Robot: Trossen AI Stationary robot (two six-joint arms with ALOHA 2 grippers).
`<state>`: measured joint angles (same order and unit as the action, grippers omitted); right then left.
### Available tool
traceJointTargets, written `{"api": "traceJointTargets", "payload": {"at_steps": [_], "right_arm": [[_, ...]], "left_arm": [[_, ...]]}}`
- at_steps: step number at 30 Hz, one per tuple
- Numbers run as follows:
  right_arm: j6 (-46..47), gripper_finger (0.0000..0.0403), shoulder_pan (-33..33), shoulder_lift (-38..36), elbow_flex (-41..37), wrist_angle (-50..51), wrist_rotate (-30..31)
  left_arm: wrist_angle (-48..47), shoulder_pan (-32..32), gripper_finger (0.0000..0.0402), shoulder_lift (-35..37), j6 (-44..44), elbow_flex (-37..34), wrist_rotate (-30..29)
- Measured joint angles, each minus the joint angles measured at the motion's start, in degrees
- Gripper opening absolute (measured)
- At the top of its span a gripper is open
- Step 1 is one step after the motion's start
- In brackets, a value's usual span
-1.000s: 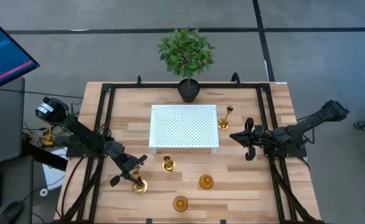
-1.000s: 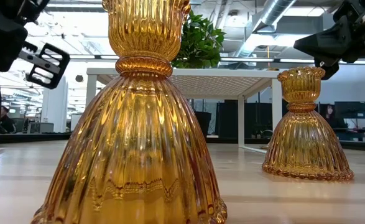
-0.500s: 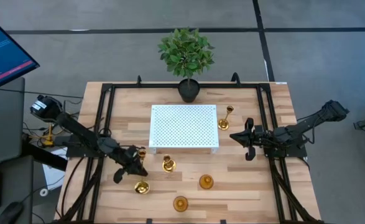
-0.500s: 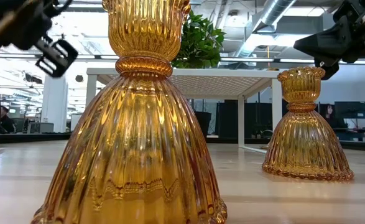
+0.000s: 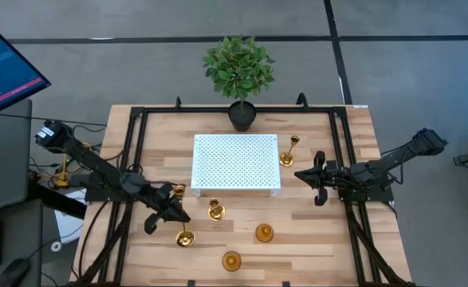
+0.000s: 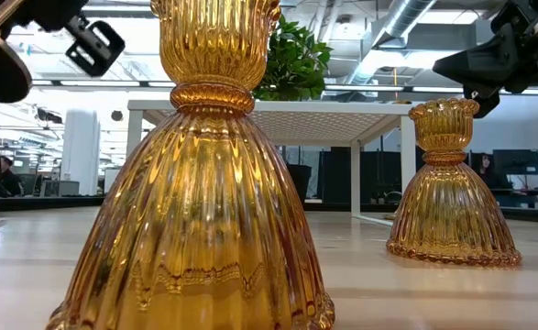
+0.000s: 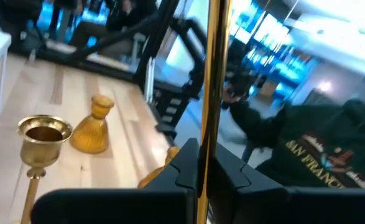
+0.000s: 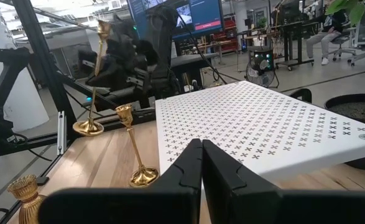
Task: Pick & Place candle stick holders
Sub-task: Put the bottom left gold candle holder on the shelf
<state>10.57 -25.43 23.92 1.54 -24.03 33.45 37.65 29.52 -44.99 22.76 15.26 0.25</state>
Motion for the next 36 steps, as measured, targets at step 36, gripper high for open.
{"api": "traceJointTargets", "payload": {"at_steps": [36], "right_arm": [[-1.7, 0.0000, 0.1, 0.0, 0.0, 0.4, -0.2]], "left_arm": [[-35.6, -40.0, 0.0014, -0.9, -26.3, 29.0, -7.0]]}}
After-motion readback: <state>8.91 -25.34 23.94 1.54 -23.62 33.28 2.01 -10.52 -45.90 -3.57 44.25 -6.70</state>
